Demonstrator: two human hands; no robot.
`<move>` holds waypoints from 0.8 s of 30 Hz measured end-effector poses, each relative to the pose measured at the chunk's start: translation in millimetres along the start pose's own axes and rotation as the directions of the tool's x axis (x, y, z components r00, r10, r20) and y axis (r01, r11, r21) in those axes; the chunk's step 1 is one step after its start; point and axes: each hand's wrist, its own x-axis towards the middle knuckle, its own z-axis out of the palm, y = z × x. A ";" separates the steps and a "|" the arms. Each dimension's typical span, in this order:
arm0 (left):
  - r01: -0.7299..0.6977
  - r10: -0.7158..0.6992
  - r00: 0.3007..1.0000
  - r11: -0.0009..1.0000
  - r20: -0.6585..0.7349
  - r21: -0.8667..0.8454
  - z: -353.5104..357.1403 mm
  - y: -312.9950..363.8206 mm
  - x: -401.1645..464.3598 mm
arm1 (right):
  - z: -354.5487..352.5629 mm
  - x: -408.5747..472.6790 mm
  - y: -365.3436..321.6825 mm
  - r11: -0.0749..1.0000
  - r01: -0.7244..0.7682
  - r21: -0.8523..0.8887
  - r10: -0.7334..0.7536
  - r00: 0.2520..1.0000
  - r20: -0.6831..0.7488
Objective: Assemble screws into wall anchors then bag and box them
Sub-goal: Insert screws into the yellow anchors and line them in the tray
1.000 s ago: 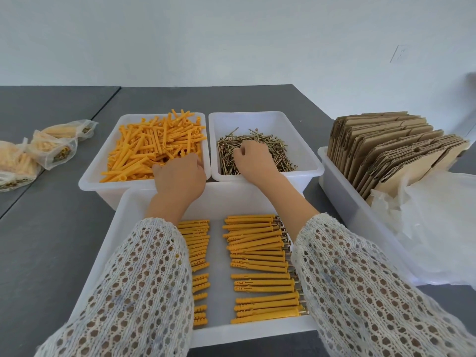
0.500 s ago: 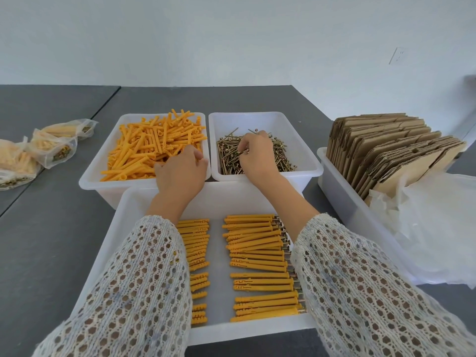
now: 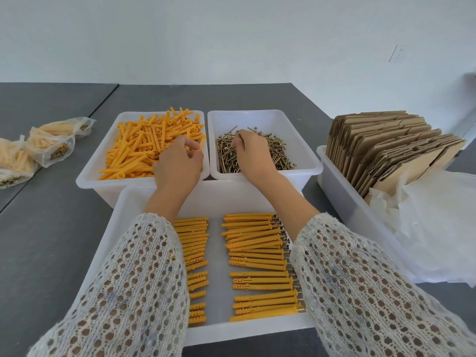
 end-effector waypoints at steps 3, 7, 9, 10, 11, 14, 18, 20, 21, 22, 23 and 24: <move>0.001 -0.001 1.000 0.999 -0.009 -0.049 -0.4 1.3 -0.1 | -0.2 -0.9 -1.1 1.000 0.010 0.012 -0.010 1.000 -0.010; -0.032 0.030 0.999 0.993 -0.015 -0.115 1.8 3.7 -1.4 | -0.6 1.1 -1.5 0.997 -0.070 0.039 0.074 0.993 -0.091; -0.041 0.040 0.999 0.988 -0.011 -0.146 3.2 6.5 -2.3 | -2.2 2.7 -2.4 0.975 -0.151 0.166 0.173 0.976 -0.129; -0.046 0.046 0.999 0.986 -0.007 -0.159 4.0 7.8 -2.6 | -3.0 3.7 -2.5 0.950 -0.194 0.244 0.230 0.965 -0.128; -0.052 0.052 0.999 0.985 -0.004 -0.167 4.8 9.0 -2.9 | -4.0 4.6 -2.9 0.920 -0.232 0.317 0.280 0.953 -0.113; -0.074 0.075 0.997 0.982 0.001 -0.174 6.8 10.3 -4.0 | -8.0 5.5 -5.1 0.747 -0.338 0.572 0.415 0.910 -0.005; -0.084 0.084 0.996 0.989 -0.004 -0.123 8.2 10.9 -6.0 | -13.8 4.8 -9.4 0.550 -0.417 0.724 0.507 0.855 0.108; -0.084 0.084 0.996 0.989 -0.011 -0.119 8.3 11.2 -6.2 | -14.6 5.2 -9.8 0.525 -0.434 0.732 0.529 0.840 0.118; -0.083 0.082 0.997 0.989 -0.012 -0.123 8.2 11.3 -6.0 | -15.1 5.4 -9.7 0.509 -0.441 0.739 0.543 0.831 0.122; -0.083 0.082 0.997 0.988 -0.013 -0.128 8.3 11.4 -6.1 | -15.6 5.5 -9.3 0.488 -0.448 0.749 0.559 0.820 0.126; -0.084 0.083 0.996 0.988 -0.015 -0.131 8.3 11.5 -6.1 | -16.0 5.5 -8.5 0.467 -0.454 0.759 0.575 0.808 0.130; -0.086 0.084 0.996 0.988 -0.018 -0.130 8.4 11.3 -6.4 | -16.4 5.4 -7.7 0.446 -0.459 0.768 0.591 0.796 0.133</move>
